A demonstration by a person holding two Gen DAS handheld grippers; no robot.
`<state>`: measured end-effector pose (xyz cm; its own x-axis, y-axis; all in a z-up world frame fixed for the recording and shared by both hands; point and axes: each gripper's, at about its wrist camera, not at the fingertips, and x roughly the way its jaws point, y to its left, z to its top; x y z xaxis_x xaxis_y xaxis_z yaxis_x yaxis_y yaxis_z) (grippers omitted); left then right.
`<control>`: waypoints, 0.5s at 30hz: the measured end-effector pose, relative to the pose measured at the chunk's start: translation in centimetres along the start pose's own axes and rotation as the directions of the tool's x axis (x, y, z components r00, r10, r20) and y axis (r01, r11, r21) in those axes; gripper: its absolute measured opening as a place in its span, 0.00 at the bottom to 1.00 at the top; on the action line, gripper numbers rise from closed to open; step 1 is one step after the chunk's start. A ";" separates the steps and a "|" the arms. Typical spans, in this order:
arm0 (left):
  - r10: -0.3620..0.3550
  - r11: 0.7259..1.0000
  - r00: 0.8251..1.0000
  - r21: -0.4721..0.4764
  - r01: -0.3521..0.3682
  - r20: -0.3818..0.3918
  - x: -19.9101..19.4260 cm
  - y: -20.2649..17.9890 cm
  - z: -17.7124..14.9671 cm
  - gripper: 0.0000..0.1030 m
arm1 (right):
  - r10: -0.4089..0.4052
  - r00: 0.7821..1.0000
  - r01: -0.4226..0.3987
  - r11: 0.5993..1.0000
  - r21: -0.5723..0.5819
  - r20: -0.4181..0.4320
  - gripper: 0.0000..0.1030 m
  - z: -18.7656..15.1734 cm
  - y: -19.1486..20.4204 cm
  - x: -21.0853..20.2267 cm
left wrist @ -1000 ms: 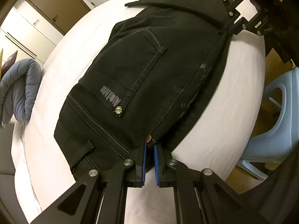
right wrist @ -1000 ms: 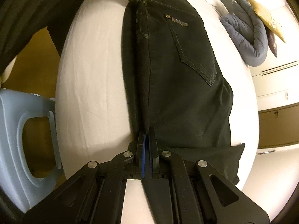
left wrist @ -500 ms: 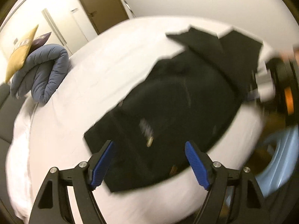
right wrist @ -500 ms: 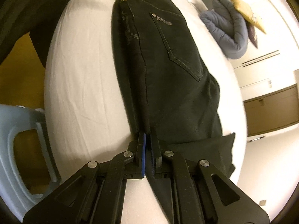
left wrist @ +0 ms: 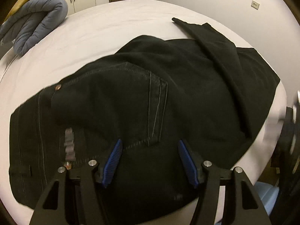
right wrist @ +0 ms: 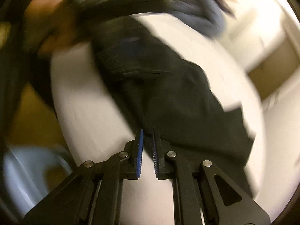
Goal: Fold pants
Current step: 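Lower the folded jeans onto the bed and open both grippers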
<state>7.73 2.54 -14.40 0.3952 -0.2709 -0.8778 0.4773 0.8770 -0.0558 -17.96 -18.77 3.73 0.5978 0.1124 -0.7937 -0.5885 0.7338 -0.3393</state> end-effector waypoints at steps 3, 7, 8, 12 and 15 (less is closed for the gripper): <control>0.017 1.000 1.000 0.009 -0.017 -0.005 0.0 -0.7 -0.4 0.63 | 0.022 1.000 -0.018 0.950 0.313 -0.010 0.16 1.4 -8.3 1.2; 0.023 1.000 1.000 -0.018 -0.023 -0.014 0.3 -1.1 0.2 0.62 | 0.045 0.999 -0.028 0.765 0.644 -0.011 0.76 3.3 -20.6 4.8; 0.020 0.999 1.000 -0.025 -0.020 -0.011 0.2 -0.5 0.1 0.63 | 0.026 1.000 -0.018 0.734 0.679 -0.002 0.77 3.6 -22.5 5.6; 0.022 0.999 1.000 -0.038 -0.022 -0.003 -0.2 -0.3 -0.4 0.63 | 0.020 0.985 0.120 0.643 0.756 -0.174 0.77 6.6 -31.1 12.9; 0.030 0.999 1.000 -0.034 -0.030 -0.003 -0.3 -0.3 -0.5 0.63 | 0.029 0.951 0.224 0.620 0.752 -0.307 0.77 8.7 -34.8 18.5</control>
<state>7.06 2.58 -14.33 0.4068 -0.2433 -0.8805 0.4380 0.8978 -0.0457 18.32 -36.42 5.23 0.3845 -0.0781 -0.9198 0.1785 0.9839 -0.0090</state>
